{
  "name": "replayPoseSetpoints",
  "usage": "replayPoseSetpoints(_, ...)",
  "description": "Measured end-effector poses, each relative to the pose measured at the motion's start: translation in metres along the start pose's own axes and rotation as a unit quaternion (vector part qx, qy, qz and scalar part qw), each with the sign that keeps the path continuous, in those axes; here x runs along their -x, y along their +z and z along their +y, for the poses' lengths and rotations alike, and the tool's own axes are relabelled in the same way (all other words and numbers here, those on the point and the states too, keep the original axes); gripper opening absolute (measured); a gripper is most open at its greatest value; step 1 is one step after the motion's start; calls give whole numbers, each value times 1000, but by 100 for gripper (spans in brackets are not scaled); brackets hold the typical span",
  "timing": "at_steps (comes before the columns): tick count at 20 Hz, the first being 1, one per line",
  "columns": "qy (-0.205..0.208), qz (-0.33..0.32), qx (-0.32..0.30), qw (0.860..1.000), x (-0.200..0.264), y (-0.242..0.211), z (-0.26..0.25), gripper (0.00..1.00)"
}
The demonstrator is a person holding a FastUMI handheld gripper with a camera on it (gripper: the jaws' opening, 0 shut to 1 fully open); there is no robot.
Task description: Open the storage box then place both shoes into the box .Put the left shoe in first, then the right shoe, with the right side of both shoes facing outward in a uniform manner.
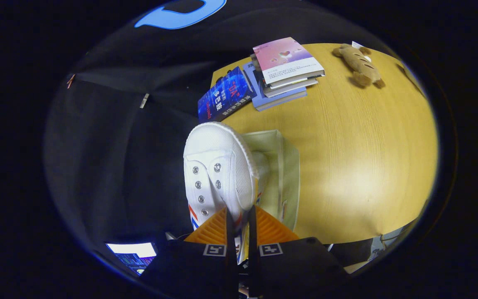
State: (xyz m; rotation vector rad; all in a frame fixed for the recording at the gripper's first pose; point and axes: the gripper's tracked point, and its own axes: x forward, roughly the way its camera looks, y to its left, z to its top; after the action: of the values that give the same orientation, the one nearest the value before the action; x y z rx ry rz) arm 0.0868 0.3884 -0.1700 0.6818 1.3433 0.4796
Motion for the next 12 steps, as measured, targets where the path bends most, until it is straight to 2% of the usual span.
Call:
replayPoseSetpoints(3,-20,19,13,1000,-9,-8,-10,17)
replayPoseSetpoints(4,-14,22,10,1000,-11,-9,-8,24)
replayPoseSetpoints(6,38,28,-26,999,-8,-12,16,36)
replayPoseSetpoints(7,51,26,-34,998,-1,-5,20,37)
replayPoseSetpoints(8,51,25,-28,998,-3,-4,18,52)
replayPoseSetpoints(9,50,26,-20,998,-3,-2,16,60)
replayPoseSetpoints(10,46,27,-16,998,-3,-3,11,86)
replayPoseSetpoints(11,44,26,-13,999,-4,-3,8,97)
replayPoseSetpoints(12,43,22,-12,999,-3,-1,4,98)
